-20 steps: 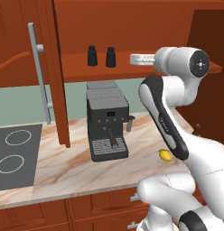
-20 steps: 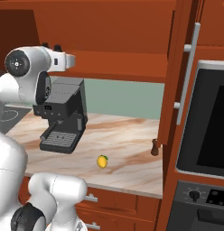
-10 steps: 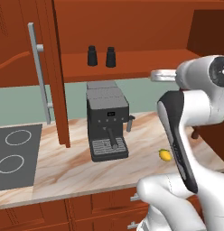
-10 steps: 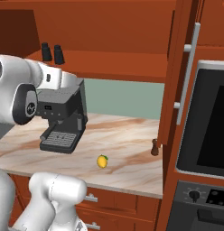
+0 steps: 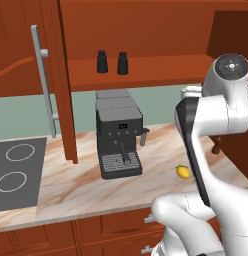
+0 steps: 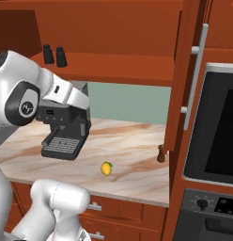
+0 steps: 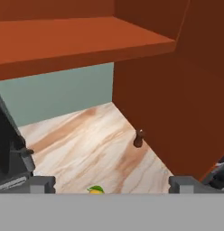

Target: There are various items on the counter. Only move the condiments/shakers into the cabinet.

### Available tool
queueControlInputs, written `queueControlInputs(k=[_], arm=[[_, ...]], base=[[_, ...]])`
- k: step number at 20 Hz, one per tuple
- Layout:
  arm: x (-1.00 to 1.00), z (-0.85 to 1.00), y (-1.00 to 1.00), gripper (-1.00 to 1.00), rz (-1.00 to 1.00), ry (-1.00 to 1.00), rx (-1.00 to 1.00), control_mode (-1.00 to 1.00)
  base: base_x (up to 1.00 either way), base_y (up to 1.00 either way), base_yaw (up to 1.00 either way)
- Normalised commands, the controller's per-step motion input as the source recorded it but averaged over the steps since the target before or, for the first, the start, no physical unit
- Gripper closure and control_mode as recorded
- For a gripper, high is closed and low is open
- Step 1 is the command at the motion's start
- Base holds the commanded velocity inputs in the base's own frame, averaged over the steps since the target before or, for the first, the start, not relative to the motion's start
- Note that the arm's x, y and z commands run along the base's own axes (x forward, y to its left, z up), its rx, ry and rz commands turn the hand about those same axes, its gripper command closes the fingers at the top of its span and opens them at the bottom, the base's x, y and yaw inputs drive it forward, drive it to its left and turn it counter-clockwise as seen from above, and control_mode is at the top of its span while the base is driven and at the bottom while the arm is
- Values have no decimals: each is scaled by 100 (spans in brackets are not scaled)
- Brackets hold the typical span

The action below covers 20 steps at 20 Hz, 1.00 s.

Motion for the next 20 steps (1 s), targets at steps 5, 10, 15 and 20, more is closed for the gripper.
queueControlInputs(k=[5, 10, 15, 20], arm=[[0, -85, -28, -100, -18, -4, 0, -100], [13, -73, -15, -100, -17, -4, 0, -100], [40, -42, -5, -100, -21, 0, 0, -100], [44, -26, -25, -100, -22, 0, 0, -100]], base=[[0, 0, 0], [0, 0, 0], [0, 0, 0], [0, 0, 0]])
